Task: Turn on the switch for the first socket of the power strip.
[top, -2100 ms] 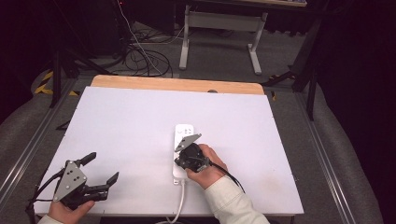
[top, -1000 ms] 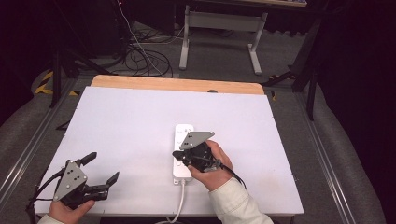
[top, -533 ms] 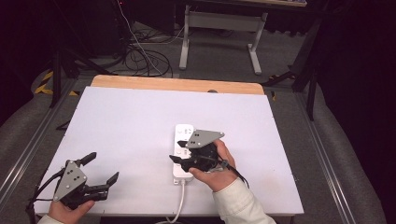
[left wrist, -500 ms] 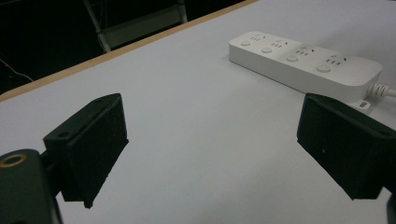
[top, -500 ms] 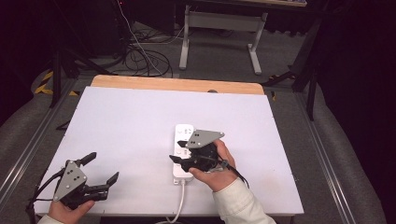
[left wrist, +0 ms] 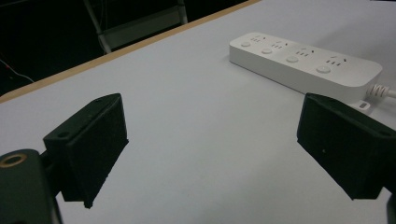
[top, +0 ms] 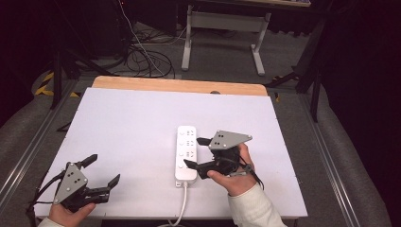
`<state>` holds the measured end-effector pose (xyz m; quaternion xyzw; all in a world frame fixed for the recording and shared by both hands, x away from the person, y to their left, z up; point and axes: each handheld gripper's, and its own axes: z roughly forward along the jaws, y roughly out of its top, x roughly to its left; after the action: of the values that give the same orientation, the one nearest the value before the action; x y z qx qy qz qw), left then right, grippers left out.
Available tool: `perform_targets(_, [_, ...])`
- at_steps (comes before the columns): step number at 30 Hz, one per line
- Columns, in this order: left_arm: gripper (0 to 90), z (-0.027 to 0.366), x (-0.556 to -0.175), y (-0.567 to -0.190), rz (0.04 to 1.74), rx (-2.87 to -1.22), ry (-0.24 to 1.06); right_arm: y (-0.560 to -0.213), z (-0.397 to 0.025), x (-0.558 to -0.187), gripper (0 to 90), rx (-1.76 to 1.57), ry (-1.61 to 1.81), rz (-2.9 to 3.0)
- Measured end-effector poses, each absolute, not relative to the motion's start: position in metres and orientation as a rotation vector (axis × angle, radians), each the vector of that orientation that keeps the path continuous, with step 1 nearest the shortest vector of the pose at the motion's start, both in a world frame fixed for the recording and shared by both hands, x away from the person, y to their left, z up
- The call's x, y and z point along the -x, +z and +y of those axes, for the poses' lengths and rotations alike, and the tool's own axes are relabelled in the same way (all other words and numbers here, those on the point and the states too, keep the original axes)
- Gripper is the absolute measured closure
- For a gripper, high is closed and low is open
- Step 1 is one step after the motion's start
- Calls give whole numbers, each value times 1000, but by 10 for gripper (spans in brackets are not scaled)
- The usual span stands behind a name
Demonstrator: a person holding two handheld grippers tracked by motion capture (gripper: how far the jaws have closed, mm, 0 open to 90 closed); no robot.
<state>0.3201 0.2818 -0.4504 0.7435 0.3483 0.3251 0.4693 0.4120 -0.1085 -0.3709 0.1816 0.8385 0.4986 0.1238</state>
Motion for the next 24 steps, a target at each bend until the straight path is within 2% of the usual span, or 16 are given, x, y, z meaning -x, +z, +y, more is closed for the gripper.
perform_targets(6, [90,282,-320,-450,846,-1826,803,-374,-125,-409,144,-561,1481,2445])
perform_targets(24, [90,282,-320,-449,840,-1819,803,-403,-189,-397,125,-724,1524,2328])
